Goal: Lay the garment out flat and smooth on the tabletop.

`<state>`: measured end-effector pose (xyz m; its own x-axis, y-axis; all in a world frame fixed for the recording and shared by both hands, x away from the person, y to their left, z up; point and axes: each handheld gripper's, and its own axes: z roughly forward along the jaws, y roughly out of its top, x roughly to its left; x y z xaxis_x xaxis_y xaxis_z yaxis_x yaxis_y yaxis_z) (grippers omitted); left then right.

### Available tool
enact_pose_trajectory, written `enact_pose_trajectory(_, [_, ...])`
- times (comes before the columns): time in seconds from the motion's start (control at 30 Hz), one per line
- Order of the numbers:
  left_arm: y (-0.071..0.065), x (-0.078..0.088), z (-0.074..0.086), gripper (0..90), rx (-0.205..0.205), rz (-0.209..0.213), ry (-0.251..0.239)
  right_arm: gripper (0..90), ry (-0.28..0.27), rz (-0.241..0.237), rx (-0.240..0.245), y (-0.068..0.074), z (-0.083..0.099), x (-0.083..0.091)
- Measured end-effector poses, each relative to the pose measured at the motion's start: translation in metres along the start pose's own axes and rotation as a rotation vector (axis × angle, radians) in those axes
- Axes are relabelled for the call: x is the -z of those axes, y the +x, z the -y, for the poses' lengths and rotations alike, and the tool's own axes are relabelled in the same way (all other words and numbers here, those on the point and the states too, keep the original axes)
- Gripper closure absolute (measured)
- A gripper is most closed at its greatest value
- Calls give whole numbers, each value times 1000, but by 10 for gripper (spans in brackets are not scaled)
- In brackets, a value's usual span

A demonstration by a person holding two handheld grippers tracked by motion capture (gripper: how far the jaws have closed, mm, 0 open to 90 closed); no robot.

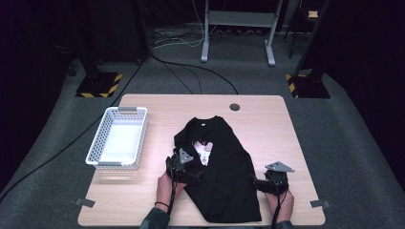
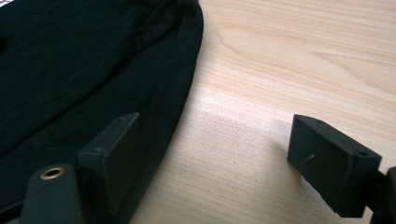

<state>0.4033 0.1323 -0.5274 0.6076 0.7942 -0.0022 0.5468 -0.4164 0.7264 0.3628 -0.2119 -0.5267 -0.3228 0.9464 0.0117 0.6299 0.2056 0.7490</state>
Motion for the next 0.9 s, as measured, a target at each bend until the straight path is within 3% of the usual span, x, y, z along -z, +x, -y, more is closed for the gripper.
enact_pose_trajectory(0.27, [-1, 21, 14, 24, 78, 4, -75, 176, 1, -6, 6, 0, -1, -1])
enact_pose_trajectory(0.33, [-4, 29, 16, 23, 81, 0, -82, 176, 1, -9, 8, 0, -1, -1])
enact_pose_trajectory(0.5, [-12, 40, 4, 22, 93, 23, -134, 176, 0, -12, 10, 0, -2, -1])
enact_pose_trajectory(0.57, [-19, 38, -6, 22, 78, 45, -142, 178, 0, -12, 10, 0, -1, -1])
enact_pose_trajectory(0.67, [-35, 27, -18, 31, 13, 64, -118, 179, 0, -13, 12, 0, -1, -1])
enact_pose_trajectory(0.8, [-57, -2, -32, 76, -80, 69, -38, 180, 0, -13, 13, 0, -1, -1])
enact_pose_trajectory(0.9, [-63, -19, -38, 240, -73, 70, 28, 180, -1, -13, 12, 0, -1, -1])
